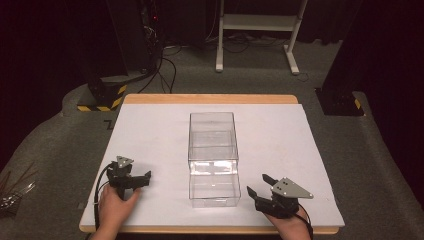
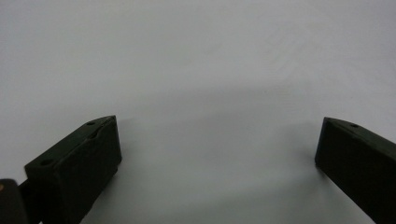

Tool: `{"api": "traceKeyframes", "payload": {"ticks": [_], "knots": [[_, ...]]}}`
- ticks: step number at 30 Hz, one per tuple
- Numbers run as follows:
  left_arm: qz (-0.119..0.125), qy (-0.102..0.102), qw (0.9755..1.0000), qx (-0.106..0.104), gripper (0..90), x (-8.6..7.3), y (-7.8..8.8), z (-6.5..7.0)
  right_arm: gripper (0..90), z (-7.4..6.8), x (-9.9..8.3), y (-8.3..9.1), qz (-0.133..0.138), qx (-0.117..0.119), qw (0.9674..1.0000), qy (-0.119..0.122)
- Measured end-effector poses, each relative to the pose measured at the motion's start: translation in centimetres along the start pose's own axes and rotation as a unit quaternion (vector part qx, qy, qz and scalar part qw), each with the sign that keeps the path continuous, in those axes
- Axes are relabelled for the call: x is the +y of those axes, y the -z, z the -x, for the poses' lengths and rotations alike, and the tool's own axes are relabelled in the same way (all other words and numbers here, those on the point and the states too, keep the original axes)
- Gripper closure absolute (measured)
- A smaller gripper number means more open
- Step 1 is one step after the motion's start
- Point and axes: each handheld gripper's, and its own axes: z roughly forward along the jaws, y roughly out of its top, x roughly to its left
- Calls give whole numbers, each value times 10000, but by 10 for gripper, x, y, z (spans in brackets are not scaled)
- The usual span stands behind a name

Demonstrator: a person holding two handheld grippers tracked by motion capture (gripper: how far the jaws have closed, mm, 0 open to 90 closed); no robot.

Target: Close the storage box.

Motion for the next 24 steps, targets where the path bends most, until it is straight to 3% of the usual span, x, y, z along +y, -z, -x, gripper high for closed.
{"api": "traceKeyframes", "payload": {"ticks": [7,10,24], "knots": [[0,1,10000,-1,7,0,0,0,325,-12,5,4,113,168,9998,82],[-2,2,10000,-2,7,0,0,0,325,-15,6,5,160,306,9994,6],[0,0,10000,-1,7,0,0,0,317,-26,5,2,103,557,9983,138]]}}
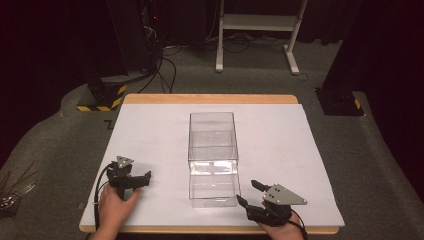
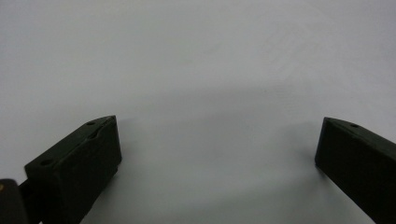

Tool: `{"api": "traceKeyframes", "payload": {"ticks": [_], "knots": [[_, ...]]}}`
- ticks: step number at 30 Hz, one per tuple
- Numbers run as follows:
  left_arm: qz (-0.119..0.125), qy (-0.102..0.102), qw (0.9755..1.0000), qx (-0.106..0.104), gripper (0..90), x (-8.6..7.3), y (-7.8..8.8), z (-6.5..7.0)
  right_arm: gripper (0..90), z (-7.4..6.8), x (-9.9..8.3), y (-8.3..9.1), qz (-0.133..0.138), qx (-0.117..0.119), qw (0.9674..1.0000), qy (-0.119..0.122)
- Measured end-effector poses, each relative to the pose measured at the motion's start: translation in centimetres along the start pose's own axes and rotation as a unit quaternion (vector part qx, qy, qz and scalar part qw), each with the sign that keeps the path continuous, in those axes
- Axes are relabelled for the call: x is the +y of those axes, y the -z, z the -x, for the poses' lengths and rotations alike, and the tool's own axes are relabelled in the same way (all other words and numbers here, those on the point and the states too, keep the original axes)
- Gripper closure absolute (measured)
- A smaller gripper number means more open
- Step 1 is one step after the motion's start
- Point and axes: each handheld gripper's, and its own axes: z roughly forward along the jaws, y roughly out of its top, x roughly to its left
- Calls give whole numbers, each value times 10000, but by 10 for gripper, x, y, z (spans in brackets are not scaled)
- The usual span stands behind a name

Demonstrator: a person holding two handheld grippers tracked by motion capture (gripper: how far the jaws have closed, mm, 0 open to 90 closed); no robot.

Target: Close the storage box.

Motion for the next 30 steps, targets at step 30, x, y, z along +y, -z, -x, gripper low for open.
{"api": "traceKeyframes", "payload": {"ticks": [30], "knots": [[-1,7,10000,-2,7,0,0,0,293,-3,-12,-26,-475,235,9986,-64]]}}
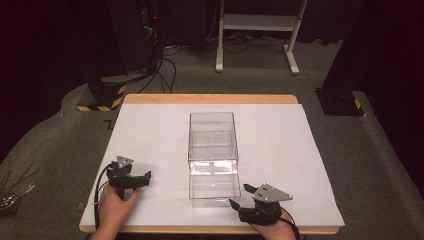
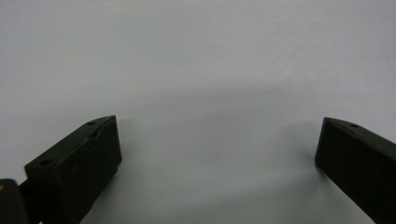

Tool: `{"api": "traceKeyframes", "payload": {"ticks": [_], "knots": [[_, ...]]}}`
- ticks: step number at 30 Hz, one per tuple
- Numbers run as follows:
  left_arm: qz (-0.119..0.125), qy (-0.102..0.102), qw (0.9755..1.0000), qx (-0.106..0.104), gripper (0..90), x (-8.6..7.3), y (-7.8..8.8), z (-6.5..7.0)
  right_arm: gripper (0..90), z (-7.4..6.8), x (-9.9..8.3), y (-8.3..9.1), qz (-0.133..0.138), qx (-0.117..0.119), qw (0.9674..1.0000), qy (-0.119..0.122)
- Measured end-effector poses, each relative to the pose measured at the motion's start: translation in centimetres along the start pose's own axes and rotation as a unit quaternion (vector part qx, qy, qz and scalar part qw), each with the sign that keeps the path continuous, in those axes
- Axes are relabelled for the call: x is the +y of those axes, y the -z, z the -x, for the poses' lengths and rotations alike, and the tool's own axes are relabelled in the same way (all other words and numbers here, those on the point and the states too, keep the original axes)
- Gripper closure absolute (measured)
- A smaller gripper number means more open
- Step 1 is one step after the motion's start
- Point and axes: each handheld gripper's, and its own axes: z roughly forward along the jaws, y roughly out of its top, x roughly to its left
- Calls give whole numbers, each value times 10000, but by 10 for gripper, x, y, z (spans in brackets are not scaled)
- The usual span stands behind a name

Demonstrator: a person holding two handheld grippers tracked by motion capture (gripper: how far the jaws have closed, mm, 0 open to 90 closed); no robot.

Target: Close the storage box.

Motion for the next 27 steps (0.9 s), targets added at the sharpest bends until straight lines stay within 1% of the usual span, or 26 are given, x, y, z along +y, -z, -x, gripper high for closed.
{"api": "traceKeyframes", "payload": {"ticks": [5,11,19,22,25,27], "knots": [[0,-6,10000,0,7,0,0,0,293,0,1,-2,12,-11,10000,-15],[0,-6,10000,1,7,0,0,0,297,-1,4,-3,61,-44,10000,28],[-9,7,10000,-7,7,0,0,0,281,-2,8,-10,106,-77,9999,21],[-1,5,10000,-2,7,0,0,0,281,-2,10,-12,113,-100,9999,53],[-1,-6,10000,0,7,0,0,0,281,-3,10,-15,82,-116,9999,81],[-2,-3,10000,0,7,0,0,0,279,-3,10,-17,67,-125,9999,40]]}}
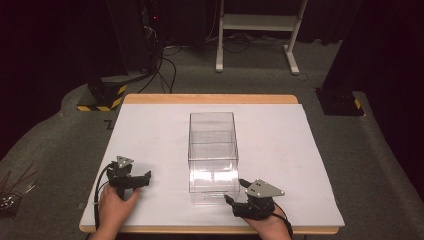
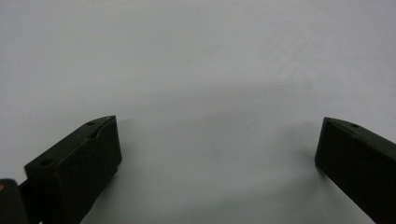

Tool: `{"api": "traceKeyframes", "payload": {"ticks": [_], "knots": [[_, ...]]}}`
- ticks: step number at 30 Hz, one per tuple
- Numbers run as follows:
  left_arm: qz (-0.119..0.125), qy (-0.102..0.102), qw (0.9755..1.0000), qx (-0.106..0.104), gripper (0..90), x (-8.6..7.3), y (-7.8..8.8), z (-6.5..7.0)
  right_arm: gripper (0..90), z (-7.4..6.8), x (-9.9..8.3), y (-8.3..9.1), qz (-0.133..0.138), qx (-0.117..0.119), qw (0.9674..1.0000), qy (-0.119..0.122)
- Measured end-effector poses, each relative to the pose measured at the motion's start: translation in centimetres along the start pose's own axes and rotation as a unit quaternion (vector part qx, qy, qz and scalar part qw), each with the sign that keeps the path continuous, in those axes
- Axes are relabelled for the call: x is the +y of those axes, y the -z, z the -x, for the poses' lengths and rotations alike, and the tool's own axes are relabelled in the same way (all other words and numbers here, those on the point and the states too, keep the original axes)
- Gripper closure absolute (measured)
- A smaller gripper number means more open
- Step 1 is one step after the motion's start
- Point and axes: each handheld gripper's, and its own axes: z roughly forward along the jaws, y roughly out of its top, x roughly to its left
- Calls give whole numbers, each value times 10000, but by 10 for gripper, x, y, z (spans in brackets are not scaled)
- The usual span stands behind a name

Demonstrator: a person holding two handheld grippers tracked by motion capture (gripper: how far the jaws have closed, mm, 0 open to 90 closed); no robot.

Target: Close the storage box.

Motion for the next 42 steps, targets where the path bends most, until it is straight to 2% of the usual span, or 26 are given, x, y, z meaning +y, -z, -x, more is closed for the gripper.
{"api": "traceKeyframes", "payload": {"ticks": [5,15,42], "knots": [[-7,-6,10000,0,7,0,0,0,264,0,2,-2,-40,-110,9999,78],[2,-1,10000,1,7,0,0,0,242,2,7,-10,-72,-292,9995,48],[0,0,10000,-1,7,0,0,0,221,20,19,-30,-44,-584,9982,-117]]}}
